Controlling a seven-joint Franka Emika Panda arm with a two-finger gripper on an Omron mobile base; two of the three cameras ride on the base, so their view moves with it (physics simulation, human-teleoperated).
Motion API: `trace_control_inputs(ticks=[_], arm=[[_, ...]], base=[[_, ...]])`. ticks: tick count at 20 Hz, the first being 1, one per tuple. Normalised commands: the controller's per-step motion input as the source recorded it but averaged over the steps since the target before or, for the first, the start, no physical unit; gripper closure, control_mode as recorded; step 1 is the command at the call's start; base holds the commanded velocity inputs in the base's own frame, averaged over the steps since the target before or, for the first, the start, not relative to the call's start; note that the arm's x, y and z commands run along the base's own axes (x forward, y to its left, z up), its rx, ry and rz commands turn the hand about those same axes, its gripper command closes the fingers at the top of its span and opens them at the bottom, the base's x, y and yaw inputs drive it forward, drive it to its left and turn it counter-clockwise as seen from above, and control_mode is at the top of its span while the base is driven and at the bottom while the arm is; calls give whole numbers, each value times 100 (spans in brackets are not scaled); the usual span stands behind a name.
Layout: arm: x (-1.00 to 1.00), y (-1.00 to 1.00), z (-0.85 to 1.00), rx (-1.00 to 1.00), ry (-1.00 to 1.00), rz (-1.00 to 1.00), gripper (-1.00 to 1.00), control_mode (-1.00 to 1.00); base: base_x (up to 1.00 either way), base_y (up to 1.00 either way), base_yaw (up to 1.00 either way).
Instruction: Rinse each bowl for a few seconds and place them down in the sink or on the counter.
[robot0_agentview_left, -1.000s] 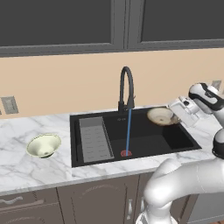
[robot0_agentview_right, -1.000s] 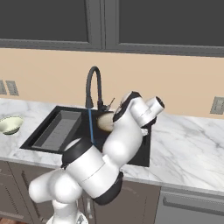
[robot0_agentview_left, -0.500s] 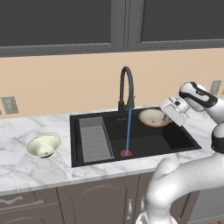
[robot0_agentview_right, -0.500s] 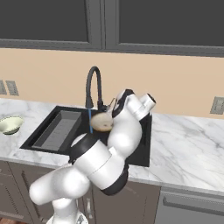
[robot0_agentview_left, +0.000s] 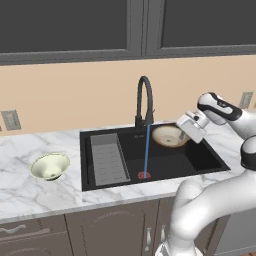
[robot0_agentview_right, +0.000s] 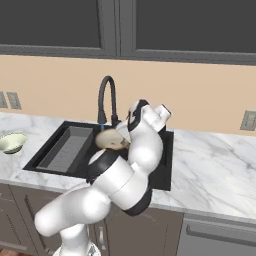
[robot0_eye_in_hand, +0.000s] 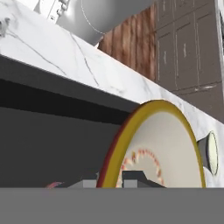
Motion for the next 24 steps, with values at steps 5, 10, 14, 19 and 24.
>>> trace_control_inputs(ticks=[5, 10, 14, 19, 24], arm=[[7, 26, -7, 3, 0, 17, 100, -100], [13, 21, -9, 4, 0, 16, 100, -100], [25, 3, -20, 6, -1, 13, 100, -100], [33, 0, -23, 6, -2, 12, 100, -100], [40, 5, -18, 4, 0, 3, 100, -100]], base=[[0, 0, 0], [0, 0, 0], [0, 0, 0], [0, 0, 0], [0, 0, 0]])
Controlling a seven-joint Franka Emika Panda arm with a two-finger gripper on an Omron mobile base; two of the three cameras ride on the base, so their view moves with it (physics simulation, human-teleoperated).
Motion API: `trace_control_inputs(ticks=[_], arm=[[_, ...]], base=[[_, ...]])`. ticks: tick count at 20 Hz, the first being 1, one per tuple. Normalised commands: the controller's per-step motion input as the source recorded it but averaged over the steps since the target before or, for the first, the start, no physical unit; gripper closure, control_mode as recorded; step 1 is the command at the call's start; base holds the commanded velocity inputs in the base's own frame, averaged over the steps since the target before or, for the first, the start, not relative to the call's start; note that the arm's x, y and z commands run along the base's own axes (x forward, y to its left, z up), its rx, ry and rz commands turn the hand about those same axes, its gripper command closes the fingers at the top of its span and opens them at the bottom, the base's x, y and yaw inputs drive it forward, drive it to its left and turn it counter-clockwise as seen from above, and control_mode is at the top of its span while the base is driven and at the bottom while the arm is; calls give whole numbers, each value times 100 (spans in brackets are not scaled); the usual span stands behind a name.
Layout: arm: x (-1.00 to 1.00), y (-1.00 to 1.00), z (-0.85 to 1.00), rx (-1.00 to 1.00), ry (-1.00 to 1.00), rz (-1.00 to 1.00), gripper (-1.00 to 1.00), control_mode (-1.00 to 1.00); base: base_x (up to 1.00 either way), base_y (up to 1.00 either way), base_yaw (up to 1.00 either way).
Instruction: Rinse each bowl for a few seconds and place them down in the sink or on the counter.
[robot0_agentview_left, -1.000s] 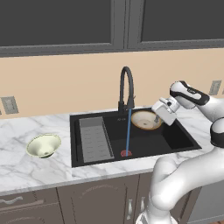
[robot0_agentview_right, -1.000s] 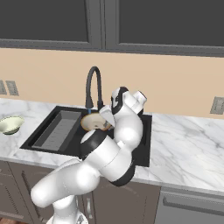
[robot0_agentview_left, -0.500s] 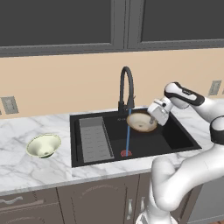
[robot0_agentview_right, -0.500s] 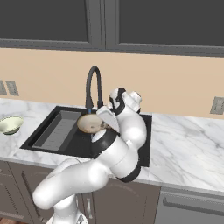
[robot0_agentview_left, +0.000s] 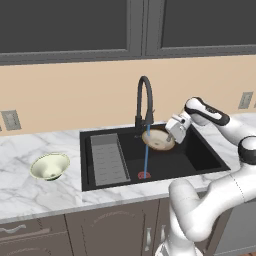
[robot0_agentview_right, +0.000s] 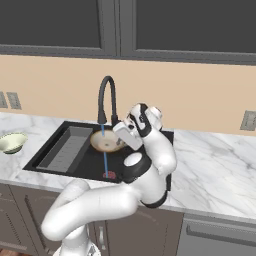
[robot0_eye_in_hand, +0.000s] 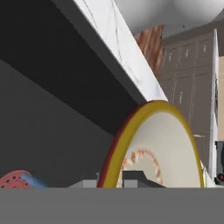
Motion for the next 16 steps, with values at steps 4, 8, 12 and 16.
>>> trace_control_inputs(ticks=[4, 8, 12, 16], arm=[[39, 1, -12, 1, 0, 0, 100, -100], [19, -4, -6, 1, 0, 0, 100, -100], [-15, -17, 0, 4, 0, 0, 100, -100], [-7, -15, 14, 2, 0, 0, 100, -100]], base=[[0, 0, 0], [0, 0, 0], [0, 0, 0], [0, 0, 0]])
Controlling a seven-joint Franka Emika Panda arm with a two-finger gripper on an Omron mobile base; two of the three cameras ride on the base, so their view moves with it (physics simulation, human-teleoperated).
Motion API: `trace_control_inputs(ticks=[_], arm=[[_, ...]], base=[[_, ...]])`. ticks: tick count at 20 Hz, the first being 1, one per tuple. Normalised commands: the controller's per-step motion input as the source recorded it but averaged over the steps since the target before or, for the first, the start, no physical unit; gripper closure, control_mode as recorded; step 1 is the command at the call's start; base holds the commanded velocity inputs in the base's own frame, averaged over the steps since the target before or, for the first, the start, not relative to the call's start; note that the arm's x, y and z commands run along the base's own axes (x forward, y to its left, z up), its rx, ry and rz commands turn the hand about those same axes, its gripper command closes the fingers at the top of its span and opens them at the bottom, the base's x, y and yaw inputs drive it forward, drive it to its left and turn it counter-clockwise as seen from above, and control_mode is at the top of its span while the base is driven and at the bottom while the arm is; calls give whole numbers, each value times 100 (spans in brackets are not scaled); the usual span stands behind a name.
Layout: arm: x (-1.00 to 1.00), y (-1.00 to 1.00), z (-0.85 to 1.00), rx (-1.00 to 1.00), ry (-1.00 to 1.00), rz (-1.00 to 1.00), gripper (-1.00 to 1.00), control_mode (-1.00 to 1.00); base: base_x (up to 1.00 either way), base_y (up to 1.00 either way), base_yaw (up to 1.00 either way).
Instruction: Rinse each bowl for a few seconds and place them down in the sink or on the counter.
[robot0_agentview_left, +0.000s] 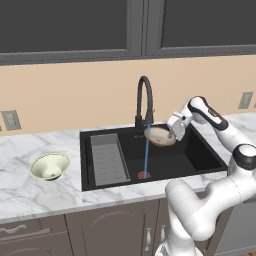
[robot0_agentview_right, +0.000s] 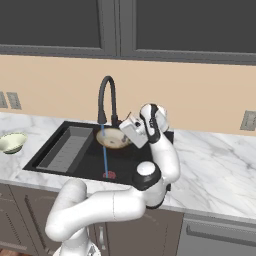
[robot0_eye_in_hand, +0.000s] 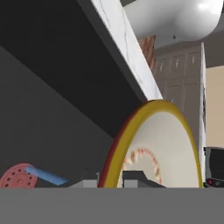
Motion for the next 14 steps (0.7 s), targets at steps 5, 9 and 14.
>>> trace_control_inputs(ticks=[5, 9, 14], arm=[[0, -17, 20, 0, 2, 0, 100, -100], [0, -41, 23, 0, 2, 0, 100, -100], [-4, -48, 13, -1, 3, 0, 100, -100]], base=[[0, 0, 0], [0, 0, 0], [0, 0, 0]])
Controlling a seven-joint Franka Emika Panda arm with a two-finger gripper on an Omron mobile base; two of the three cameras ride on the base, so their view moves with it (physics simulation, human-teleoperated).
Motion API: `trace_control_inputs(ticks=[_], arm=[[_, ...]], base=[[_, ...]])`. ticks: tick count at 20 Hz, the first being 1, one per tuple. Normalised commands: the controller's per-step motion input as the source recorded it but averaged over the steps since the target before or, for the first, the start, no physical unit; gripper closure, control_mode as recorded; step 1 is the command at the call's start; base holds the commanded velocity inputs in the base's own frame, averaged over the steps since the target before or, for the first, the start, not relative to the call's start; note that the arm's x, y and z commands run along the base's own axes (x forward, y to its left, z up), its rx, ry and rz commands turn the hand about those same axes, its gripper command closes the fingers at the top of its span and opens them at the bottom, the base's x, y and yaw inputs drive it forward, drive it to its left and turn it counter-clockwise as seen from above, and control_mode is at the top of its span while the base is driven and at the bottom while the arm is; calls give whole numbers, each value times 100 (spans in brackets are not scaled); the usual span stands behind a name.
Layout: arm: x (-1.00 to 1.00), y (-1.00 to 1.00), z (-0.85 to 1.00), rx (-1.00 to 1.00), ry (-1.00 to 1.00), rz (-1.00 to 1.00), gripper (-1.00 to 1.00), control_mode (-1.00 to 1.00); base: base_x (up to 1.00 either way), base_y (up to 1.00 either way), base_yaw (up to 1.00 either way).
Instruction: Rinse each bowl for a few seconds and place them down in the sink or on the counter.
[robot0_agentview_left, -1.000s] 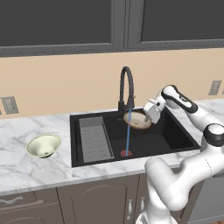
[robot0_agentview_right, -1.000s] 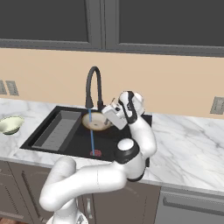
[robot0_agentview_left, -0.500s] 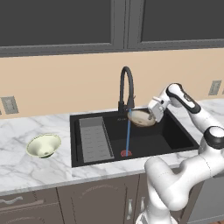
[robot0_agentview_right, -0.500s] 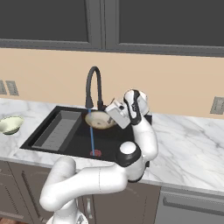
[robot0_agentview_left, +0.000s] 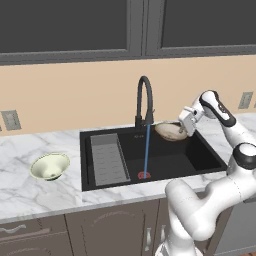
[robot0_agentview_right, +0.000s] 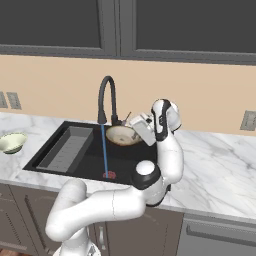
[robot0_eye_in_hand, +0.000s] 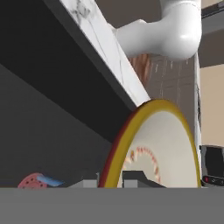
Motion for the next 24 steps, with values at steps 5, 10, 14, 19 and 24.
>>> trace_control_inputs(ticks=[5, 10, 14, 19, 24], arm=[[-15, -48, 12, -4, 4, -4, 100, -100], [-12, -47, 3, -6, 7, -5, 100, -100], [-7, -46, 0, -7, 8, -6, 100, -100], [-4, -43, 0, -10, 3, -8, 100, -100], [0, -42, -3, -4, 1, -22, 100, -100]], base=[[0, 0, 0], [0, 0, 0], [0, 0, 0], [0, 0, 0], [0, 0, 0]])
